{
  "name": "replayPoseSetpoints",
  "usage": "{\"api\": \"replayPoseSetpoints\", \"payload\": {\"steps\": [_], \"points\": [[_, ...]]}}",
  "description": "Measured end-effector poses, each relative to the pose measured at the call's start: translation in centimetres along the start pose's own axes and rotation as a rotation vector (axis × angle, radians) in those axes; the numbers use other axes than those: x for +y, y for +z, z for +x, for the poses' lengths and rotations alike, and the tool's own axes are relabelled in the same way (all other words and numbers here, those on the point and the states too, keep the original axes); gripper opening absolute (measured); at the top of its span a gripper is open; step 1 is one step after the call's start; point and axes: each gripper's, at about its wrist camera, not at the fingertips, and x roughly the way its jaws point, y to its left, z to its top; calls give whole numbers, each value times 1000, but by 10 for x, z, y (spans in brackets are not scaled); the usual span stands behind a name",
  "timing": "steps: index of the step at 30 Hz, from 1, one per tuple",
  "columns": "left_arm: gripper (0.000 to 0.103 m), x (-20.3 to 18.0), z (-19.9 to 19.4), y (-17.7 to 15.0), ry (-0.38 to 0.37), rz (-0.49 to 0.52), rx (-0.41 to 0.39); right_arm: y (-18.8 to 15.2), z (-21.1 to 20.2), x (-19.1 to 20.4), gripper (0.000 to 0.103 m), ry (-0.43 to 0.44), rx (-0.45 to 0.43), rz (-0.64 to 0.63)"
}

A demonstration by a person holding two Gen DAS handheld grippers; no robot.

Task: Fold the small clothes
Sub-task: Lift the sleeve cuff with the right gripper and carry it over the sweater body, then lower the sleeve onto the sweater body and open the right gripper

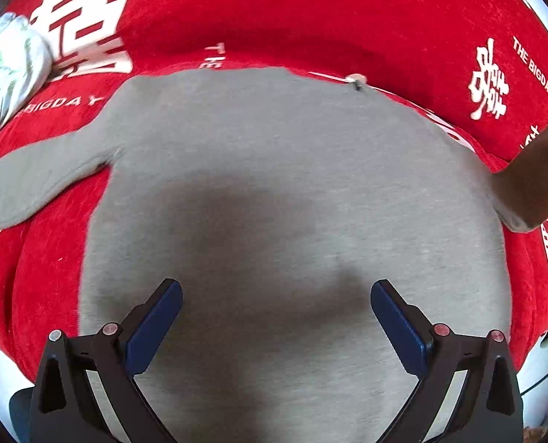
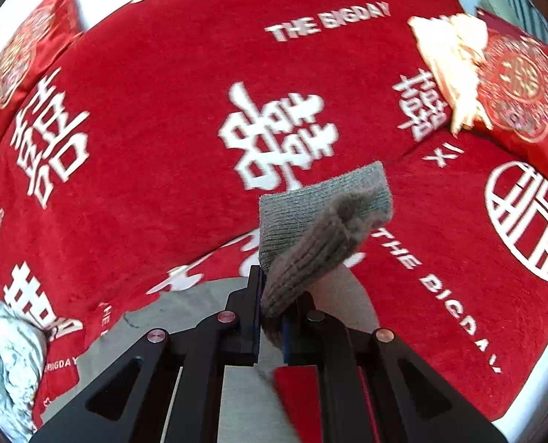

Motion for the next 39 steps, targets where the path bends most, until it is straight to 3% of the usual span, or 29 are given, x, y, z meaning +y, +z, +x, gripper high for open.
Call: {"api": "replayPoseSetpoints", "payload": {"steps": [10,16,23,29,34,39], "points": [[102,46,-9,-2,-8,-45,-14,-26,11,87,9,29,13,-115],[102,66,-13,-2,-55,-69,-19,-46,18,127,9,36,27,-156],[102,74,-22,2,-31,-8,-21,-73,28,178,9,143,33,-148],[102,92,-40,2,-27,-28,-68,-101,46,223,9,190,72,-209],[102,104,-38,1,-5,-64,-57,-132,60,253,8,221,125,-262],[102,110,-41,-3,-8,-92,-61,-155,79,267,8,184,166,-322]]}}
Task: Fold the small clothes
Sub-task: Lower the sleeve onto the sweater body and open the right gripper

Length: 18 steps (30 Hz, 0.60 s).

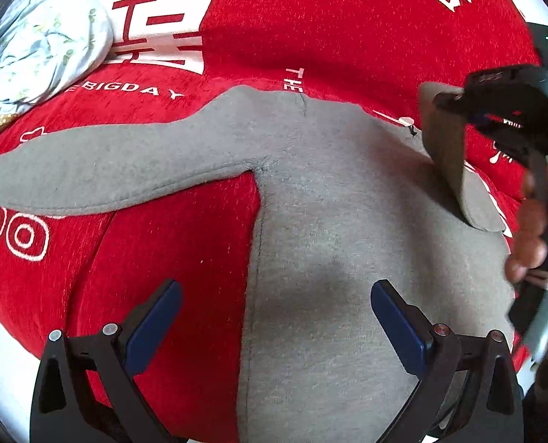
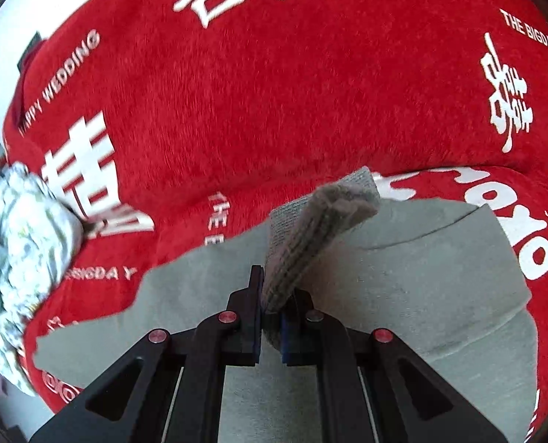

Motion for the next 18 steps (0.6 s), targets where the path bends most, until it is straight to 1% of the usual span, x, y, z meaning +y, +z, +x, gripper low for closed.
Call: {"api": "replayPoseSetpoints", "payload": {"steps": [4,15,16,17,18], "points": [[102,1,-3,-5,18,21,-5,-12,15,6,8,-16,35,-27],[102,13,-4,-8,51,5,8,-49,58,43,8,-78,126,-185],[102,14,-4,-8,55,5,11,-52,62,46,13,-81,139,-203],[102,14,-3,-8,57,6,14,-55,65,49,14,-81,152,-220],[102,14,-2,-8,59,7,18,-56,67,51,22,-75,160,-229]]}}
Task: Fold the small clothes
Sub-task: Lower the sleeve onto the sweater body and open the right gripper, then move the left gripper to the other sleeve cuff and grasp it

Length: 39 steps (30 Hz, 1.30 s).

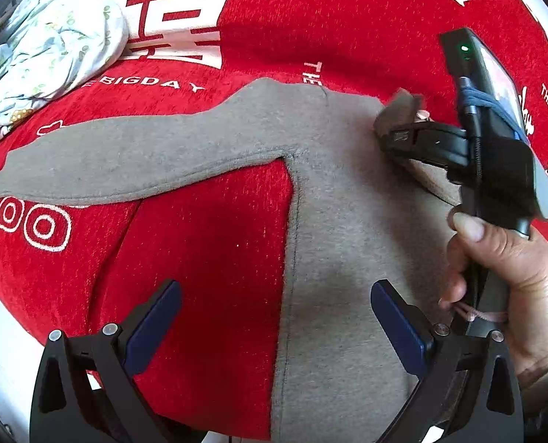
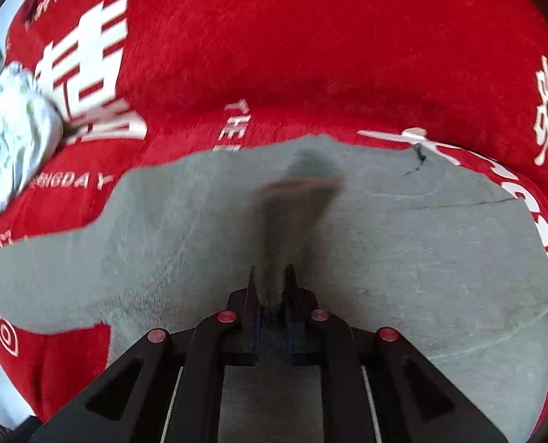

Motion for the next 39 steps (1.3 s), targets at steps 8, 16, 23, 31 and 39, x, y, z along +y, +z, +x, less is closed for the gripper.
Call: {"api": "replayPoseSetpoints", "payload": {"steps": [8,16,23,31,39], "points": [[102,-4,7,2,-10,-11,24,-4,-45,9,71,130,-107,-131],[102,-18,12,2,-9,17,30,-7,-41,-130,75,-231,-76,134],[102,-6,19,9,3,-44,39,-17,-10,-97,77,-175,-34,35],[102,86,13,20,77,-261,-7,-19,-13,-42,80,6,-64,-47],[102,209,14,16,104,-574,-67,-32,-9,-42,83,-16,-92,-56]]}}
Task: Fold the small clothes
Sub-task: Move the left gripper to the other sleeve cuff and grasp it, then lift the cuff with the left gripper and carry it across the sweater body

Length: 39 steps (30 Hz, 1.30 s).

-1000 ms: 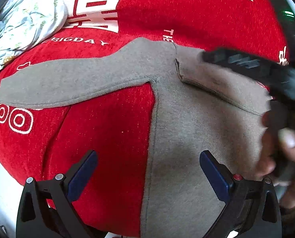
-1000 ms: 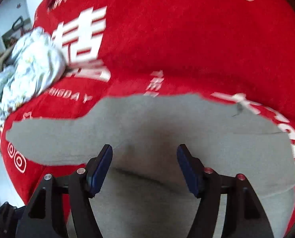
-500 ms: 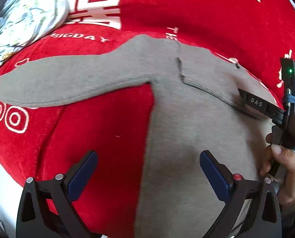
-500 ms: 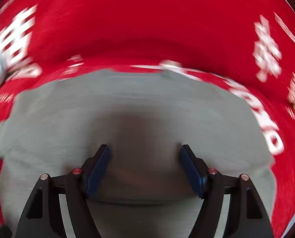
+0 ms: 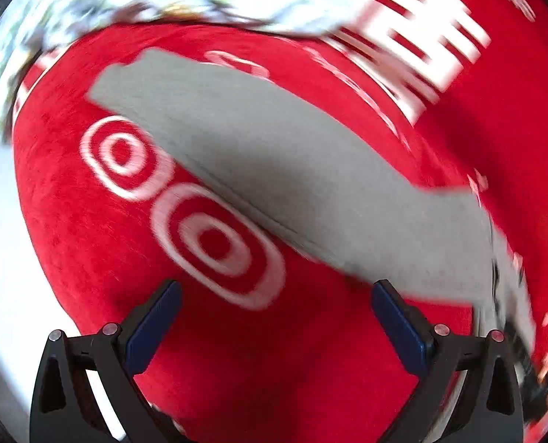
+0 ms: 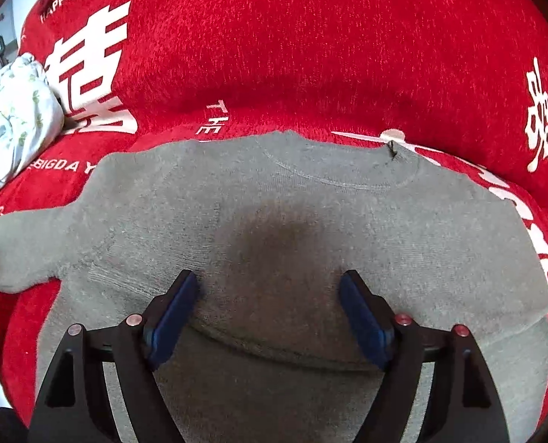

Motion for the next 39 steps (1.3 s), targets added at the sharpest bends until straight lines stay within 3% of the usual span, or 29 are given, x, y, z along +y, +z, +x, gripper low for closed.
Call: {"api": "replayPoseSetpoints", "payload": {"steps": [3,6,12,13,14,15,16,17,19,21,26,29,39], "points": [[102,22,-4,23,26,-67,-57,0,-1,-1,83,-1,-3,0],[102,43,2,44,0,-139,-80,0,-1,-3,83,14,-4,11],[101,39,13,71,53,-133,-127,0,0,-1,84,5,-8,7],[87,36,12,72,73,-124,-140,0,-1,-1,84,7,-8,9],[60,33,9,72,104,-104,-159,0,-1,-1,84,9,-9,10],[45,37,6,75,114,-96,-164,0,0,-2,84,10,-9,11],[24,40,6,76,99,-97,-159,0,0,-2,84,10,-9,10],[15,45,6,79,64,-109,-149,0,0,-2,84,9,-9,10],[13,56,4,84,-3,-143,-123,0,-1,-2,84,10,-10,11],[12,55,1,85,-7,-143,-116,-1,-1,-3,84,14,-11,14],[11,17,-10,80,191,12,-179,-1,0,-3,84,20,-14,19],[11,-2,-22,77,226,58,-226,-1,0,-3,84,23,-14,21],[11,-54,-48,72,182,147,-258,-2,-14,-11,85,68,-8,49]]}}
